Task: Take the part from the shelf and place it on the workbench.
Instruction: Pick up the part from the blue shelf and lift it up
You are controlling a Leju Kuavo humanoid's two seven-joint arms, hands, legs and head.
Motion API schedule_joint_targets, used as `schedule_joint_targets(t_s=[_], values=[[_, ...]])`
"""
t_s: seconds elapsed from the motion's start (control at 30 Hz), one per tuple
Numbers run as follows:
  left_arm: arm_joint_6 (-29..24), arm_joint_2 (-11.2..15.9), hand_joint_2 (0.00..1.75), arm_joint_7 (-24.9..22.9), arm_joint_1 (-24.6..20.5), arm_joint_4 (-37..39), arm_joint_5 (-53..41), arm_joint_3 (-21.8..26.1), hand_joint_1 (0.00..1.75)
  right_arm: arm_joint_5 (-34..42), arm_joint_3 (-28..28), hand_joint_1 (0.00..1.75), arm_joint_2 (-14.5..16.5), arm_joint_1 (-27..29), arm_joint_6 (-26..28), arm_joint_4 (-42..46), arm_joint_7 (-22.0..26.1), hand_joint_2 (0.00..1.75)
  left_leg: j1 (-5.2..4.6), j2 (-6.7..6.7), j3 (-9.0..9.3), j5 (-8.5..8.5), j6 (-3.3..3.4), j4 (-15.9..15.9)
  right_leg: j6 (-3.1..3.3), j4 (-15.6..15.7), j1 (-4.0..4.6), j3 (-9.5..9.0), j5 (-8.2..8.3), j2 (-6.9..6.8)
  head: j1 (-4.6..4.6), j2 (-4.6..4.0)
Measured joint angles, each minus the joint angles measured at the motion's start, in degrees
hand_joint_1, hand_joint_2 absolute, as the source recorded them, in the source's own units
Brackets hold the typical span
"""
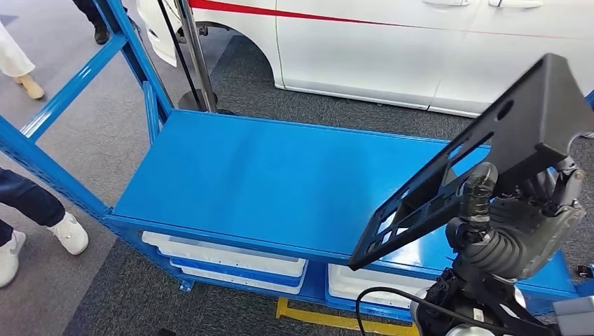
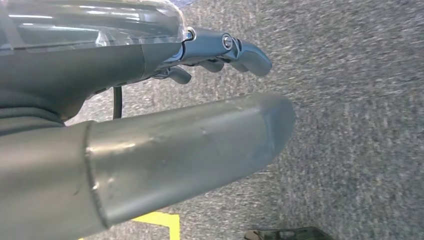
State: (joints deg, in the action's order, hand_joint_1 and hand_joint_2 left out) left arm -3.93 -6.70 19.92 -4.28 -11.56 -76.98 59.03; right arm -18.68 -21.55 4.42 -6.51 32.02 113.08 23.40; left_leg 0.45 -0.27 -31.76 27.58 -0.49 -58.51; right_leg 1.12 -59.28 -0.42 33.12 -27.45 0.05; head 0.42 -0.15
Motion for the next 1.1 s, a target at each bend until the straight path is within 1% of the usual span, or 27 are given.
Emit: schedule_joint_targets(t_s=[0.07, 0.1, 0.13, 0.17, 0.2, 0.27, 0.3, 0.33, 0.37, 0.43, 0.47, 0.5, 0.57, 0.6, 0.63, 0.67, 0.7, 0.77, 0.8, 0.83, 0.87, 0.9, 0.93, 0.97, 1.0, 1.03, 1.1], values=[[0.0, 0.0, 0.0, 0.0, 0.0, 0.0, 0.0, 0.0, 0.0, 0.0, 0.0, 1.75, 0.0, -0.1, 0.0, 0.0, -0.2, 1.75, -0.14, -0.07, 0.05, 0.11, 0.38, 0.5, -0.49, 0.1, 0.05, 0.18, 0.2, 0.02, 0.01, 0.0], [0.0, 0.0, 0.0, 0.0, 0.1, 0.0, 0.0, 0.0, 0.0, 0.0, 0.0, 1.75, -0.1, -0.1, -0.1, 0.0, -0.4, 1.75, -0.01, -0.04, 0.06, -0.07, 0.68, 0.7, -0.75, 0.1, 0.09, 0.18, 0.16, 0.02, 0.02, 0.0], [0.0, 0.0, 0.0, 0.0, 0.1, 0.0, 0.0, 0.1, 0.0, 0.0, 0.0, 1.75, -0.1, -0.1, -0.1, 0.0, -0.5, 1.75, 0.14, -0.01, 0.11, -0.26, 1.02, 0.9, -1.02, -0.4, 0.09, 0.32, -0.32, 0.01, 0.02, 0.0], [0.0, 0.0, 0.0, 0.0, 0.1, 0.0, 0.0, 0.1, 0.0, 0.0, 0.0, 1.75, -0.2, -0.2, -0.1, 0.0, -0.6, 1.75, 0.3, 0.03, 0.15, -0.45, 1.38, 1.1, -1.26, -1.9, 0.09, 0.95, -1.48, 0.01, 0.03, 0.0], [0.0, 0.0, 0.0, 0.0, 0.1, 0.0, 0.0, 0.1, 0.0, 0.0, 0.0, 1.75, -0.4, -0.2, -0.1, 0.0, -0.7, 1.75, 0.41, 0.08, 0.18, -0.59, 1.67, 1.3, -1.47, -4.7, 0.07, 2.13, -3.2, 0.0, 0.03, 0.0], [0.0, 0.0, 0.0, 0.0, 0.1, 0.0, -0.1, 0.1, 0.0, -0.1, 0.0, 1.75, -0.6, -0.2, -0.2, -0.2, -0.9, 1.75, 0.34, 0.15, 0.07, -0.62, 1.92, 1.3, -1.7, -12.4, 0.0, 5.65, -6.91, -0.01, 0.04, 0.0], [0.0, 0.0, 0.0, 0.0, 0.1, 0.0, -0.1, 0.2, 0.0, -0.1, 0.0, 1.75, -0.8, -0.2, -0.2, -0.3, -0.9, 1.75, 0.3, 0.18, 0.06, -0.59, 1.95, 1.2, -1.74, -15.1, -0.01, 6.96, -7.67, -0.02, 0.04, 0.0], [0.0, 0.0, 0.0, 0.0, 0.1, 0.0, -0.1, 0.2, 0.0, -0.1, 0.0, 1.75, -0.9, -0.2, -0.2, -0.4, -0.9, 1.75, 0.28, 0.18, 0.09, -0.54, 1.98, 1.2, -1.72, -16.0, -0.01, 7.4, -7.3, -0.02, 0.04, 0.0], [0.0, 0.0, 0.0, 0.0, 0.1, 0.0, -0.1, 0.2, 0.0, -0.1, 0.0, 1.75, -0.9, -0.2, -0.2, -0.5, -0.9, 1.75, 0.27, 0.14, 0.17, -0.47, 1.97, 1.1, -1.61, -14.3, -0.01, 6.61, -5.76, -0.02, 0.04, 0.0], [0.1, -0.1, 0.0, 0.0, 0.1, 0.0, -0.1, 0.3, 0.0, -0.1, 0.0, 1.75, -1.0, -0.2, -0.2, -0.5, -0.9, 1.75, 0.24, 0.04, 0.4, -0.21, 1.81, 0.9, -1.13, -6.7, 0.07, 2.86, -1.77, -0.02, 0.04, 0.0], [0.1, -0.1, 0.0, 0.0, 0.0, 0.0, -0.1, 0.3, 0.0, -0.2, 0.0, 1.75, -1.0, -0.3, -0.2, -0.5, -0.9, 1.75, 0.15, 0.0, 0.41, -0.06, 1.64, 0.8, -0.9, -3.1, 0.21, 1.19, -0.52, -0.01, 0.04, 0.0], [0.1, -0.1, 0.0, 0.0, 0.0, 0.0, -0.1, 0.4, 0.0, -0.2, 0.0, 1.75, -1.0, -0.3, -0.2, -0.5, -0.9, 1.75, 0.08, -0.01, 0.34, 0.02, 1.43, 0.7, -0.72, -1.0, 0.36, 0.25, -0.02, 0.01, 0.03, 0.0], [0.1, -0.2, 0.0, 0.0, 0.0, 0.0, -0.2, 0.5, 0.0, -0.2, 0.0, 1.75, -1.0, -0.3, -0.2, -0.5, -0.9, 1.75, -0.01, 0.01, 0.22, 0.06, 0.92, 0.6, -0.49, 0.1, 0.6, 0.01, -0.06, 0.12, 0.02, 0.0], [0.1, -0.2, 0.0, 0.0, 0.0, 0.0, -0.2, 0.5, 0.0, -0.2, 0.0, 1.75, -1.0, -0.3, -0.2, -0.5, -1.0, 1.75, 0.03, 0.01, 0.22, 0.14, 0.64, 0.7, -0.26, 0.2, 0.47, -0.03, 0.05, 0.15, 0.01, 0.0], [0.1, -0.2, 0.0, 0.0, 0.0, 0.0, -0.2, 0.5, 0.0, -0.3, 0.0, 1.75, -1.0, -0.4, -0.2, -0.5, -1.0, 1.75, 0.07, 0.03, 0.12, 0.54, 0.35, 0.3, 0.03, 0.5, 0.33, -0.17, 0.19, 0.13, 0.02, 0.0], [0.1, -0.2, 0.0, 0.0, 0.0, 0.0, -0.2, 0.5, 0.0, -0.4, 0.0, 1.75, -1.0, -0.4, -0.2, -0.5, -1.1, 1.75, 0.12, 0.04, -0.4, 1.51, 0.08, -1.0, 0.36, 0.8, 0.17, -0.3, 0.35, 0.06, 0.01, 0.0], [0.1, -0.2, 0.0, 0.0, 0.0, 0.0, -0.2, 0.5, 0.0, -0.5, 0.1, 1.75, -1.0, -0.4, -0.2, -0.5, -1.3, 1.75, 0.2, 0.05, -1.47, 3.06, -0.18, -3.4, 0.63, 1.1, 0.04, -0.39, 0.48, -0.02, 0.01, 0.0], [0.1, -0.2, 0.0, 0.0, 0.0, 0.0, -0.2, 0.6, 0.0, -0.8, 0.1, 1.75, -1.0, -0.4, -0.2, -0.7, -1.4, 1.75, 0.31, 0.07, -4.9, 6.76, -0.61, -10.8, 0.87, 1.0, 0.06, -0.29, 0.5, -0.11, 0.0, 0.0], [0.1, -0.2, 0.0, 0.0, 0.1, 0.0, -0.2, 0.6, 0.0, -0.9, 0.1, 1.75, -1.0, -0.4, -0.2, -0.8, -1.5, 1.75, 0.34, 0.08, -6.41, 7.8, -0.77, -14.0, 0.89, 1.0, 0.06, -0.23, 0.49, -0.12, 0.01, 0.0], [0.1, -0.2, 0.0, 0.0, 0.1, 0.0, -0.2, 0.7, 0.0, -1.0, 0.1, 1.75, -1.0, -0.4, -0.2, -0.9, -1.6, 1.75, 0.36, 0.08, -7.11, 7.76, -0.86, -15.5, 0.9, 0.9, 0.06, -0.21, 0.46, -0.12, 0.01, 0.0], [0.1, -0.2, 0.0, 0.0, 0.2, 0.0, -0.2, 0.7, 0.0, -1.1, 0.1, 1.75, -1.0, -0.4, -0.2, -1.1, -1.7, 1.75, 0.39, 0.09, -6.72, 6.54, -0.89, -14.6, 0.88, 0.8, 0.05, -0.22, 0.41, -0.09, 0.0, 0.0], [0.1, -0.2, 0.0, 0.0, 0.1, 0.0, -0.3, 0.8, 0.0, -1.2, 0.1, 1.75, -1.0, -0.4, -0.2, -1.2, -1.9, 1.75, 0.43, 0.09, -5.27, 4.47, -0.83, -11.5, 0.82, 0.7, 0.04, -0.27, 0.32, -0.06, 0.0, 0.0], [0.1, -0.2, 0.0, 0.0, 0.1, 0.0, -0.4, 0.8, 0.0, -1.5, 0.1, 1.75, -1.0, -0.4, -0.2, -1.4, -2.1, 1.75, 0.46, 0.1, -3.34, 2.43, -0.69, -7.3, 0.72, 0.6, 0.04, -0.33, 0.22, -0.03, -0.01, 0.0], [0.0, -0.2, 0.0, 0.0, 0.1, 0.0, -0.5, 0.8, 0.0, -1.8, 0.1, 1.75, -1.0, -0.4, -0.3, -1.5, -2.4, 1.75, 0.38, 0.09, -1.55, 1.04, -0.51, -3.5, 0.56, 0.4, 0.15, -0.32, 0.11, 0.0, 0.0, 0.0], [0.0, -0.2, 0.0, 0.0, 0.0, 0.0, -0.6, 0.8, 0.0, -2.3, 0.1, 1.75, -1.0, -0.4, -0.4, -1.7, -2.7, 1.75, 0.29, 0.05, -0.34, 0.29, -0.29, -0.8, 0.33, 0.3, 0.25, -0.26, 0.08, 0.03, 0.01, 0.0], [0.0, -0.2, 0.0, 0.0, 0.0, 0.0, -0.6, 0.8, 0.0, -2.8, 0.1, 1.75, -1.0, -0.5, -0.5, -1.9, -3.0, 1.75, 0.17, 0.0, 0.17, 0.23, -0.06, 0.4, 0.09, 0.3, 0.33, -0.17, 0.11, 0.05, 0.01, 0.0], [0.0, -0.3, 0.0, 0.0, 0.0, 0.0, -0.7, 0.9, 0.0, -3.5, 0.0, 1.75, -1.0, -0.5, -0.7, -2.6, -3.6, 1.75, 0.13, -0.07, 0.25, 0.08, 0.53, 0.7, -0.51, 0.3, 0.41, -0.06, 0.24, 0.08, 0.02, 0.0]])
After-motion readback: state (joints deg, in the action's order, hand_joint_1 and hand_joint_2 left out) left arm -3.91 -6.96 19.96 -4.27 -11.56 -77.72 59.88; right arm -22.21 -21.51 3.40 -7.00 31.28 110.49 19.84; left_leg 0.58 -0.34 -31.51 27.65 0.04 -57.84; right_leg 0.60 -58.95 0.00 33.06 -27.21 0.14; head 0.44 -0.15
